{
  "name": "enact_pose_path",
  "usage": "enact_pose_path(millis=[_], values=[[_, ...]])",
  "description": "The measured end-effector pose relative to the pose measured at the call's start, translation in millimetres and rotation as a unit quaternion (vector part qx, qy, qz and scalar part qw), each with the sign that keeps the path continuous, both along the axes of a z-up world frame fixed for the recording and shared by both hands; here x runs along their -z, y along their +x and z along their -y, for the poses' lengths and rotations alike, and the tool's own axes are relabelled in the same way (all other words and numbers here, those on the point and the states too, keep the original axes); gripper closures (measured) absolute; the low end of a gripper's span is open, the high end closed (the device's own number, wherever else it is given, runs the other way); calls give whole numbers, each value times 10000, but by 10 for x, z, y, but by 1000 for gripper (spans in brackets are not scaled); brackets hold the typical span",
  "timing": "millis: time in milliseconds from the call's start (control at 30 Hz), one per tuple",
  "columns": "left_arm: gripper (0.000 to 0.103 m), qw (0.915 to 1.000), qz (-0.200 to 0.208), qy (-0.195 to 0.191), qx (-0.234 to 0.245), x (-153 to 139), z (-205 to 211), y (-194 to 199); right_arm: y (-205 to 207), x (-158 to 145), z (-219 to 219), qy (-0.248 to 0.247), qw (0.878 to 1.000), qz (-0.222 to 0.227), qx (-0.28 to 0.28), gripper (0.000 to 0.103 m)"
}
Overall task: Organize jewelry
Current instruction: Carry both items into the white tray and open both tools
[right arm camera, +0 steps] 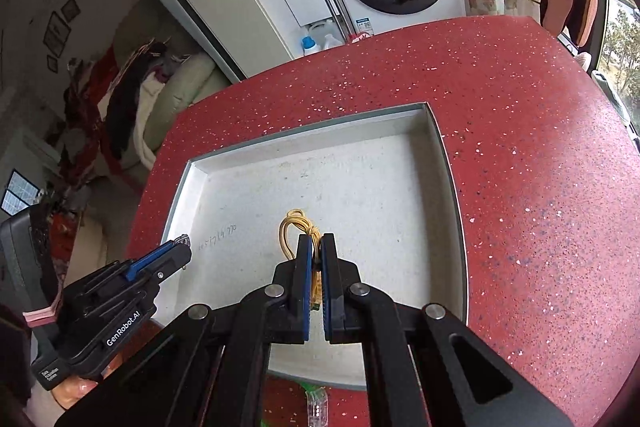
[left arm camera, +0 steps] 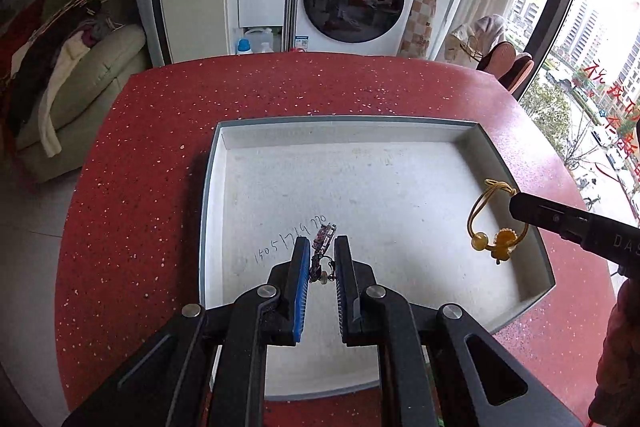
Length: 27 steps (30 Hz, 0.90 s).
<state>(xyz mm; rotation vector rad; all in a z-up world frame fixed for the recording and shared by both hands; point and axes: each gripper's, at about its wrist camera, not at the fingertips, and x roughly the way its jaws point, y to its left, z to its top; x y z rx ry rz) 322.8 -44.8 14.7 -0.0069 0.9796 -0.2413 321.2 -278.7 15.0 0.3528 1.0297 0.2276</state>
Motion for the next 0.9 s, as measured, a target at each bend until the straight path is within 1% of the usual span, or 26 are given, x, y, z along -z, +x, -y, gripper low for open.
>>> enact_pose_path(millis=[200, 300, 467, 500, 533, 600, 633, 667, 733, 900], values=[[72, 9994, -83, 343, 14, 256, 143, 116, 98, 276, 39, -268, 9993, -229, 142, 98], [72, 9991, -196, 373, 15, 342, 167, 134, 97, 355, 63, -427, 9986, -266, 183, 98], [72, 9974, -18, 726, -21, 359, 231, 115, 75, 462, 96, -634, 9972, -346, 192, 98], [72, 9968, -2, 795, -37, 361, 243, 111, 63, 461, 87, -652, 9973, -277, 176, 97], [72, 9964, -1, 843, -48, 359, 248, 112, 55, 460, 80, -665, 9973, -274, 146, 95], [72, 9963, -29, 856, -78, 352, 251, 110, 47, 445, 69, -633, 9976, -264, 99, 86], [72, 9966, -40, 816, -86, 341, 241, 110, 38, 431, 61, -582, 9980, -235, 86, 78], [72, 9970, -37, 771, -96, 321, 219, 98, 23, 402, 59, -530, 9984, -190, 80, 64], [72, 9977, 22, 666, -118, 273, 185, 75, -24, 330, 54, -491, 9987, -85, 111, 52], [72, 9990, 109, 416, -106, 154, 114, 31, -137, 180, 81, -225, 9996, 63, 186, 49]])
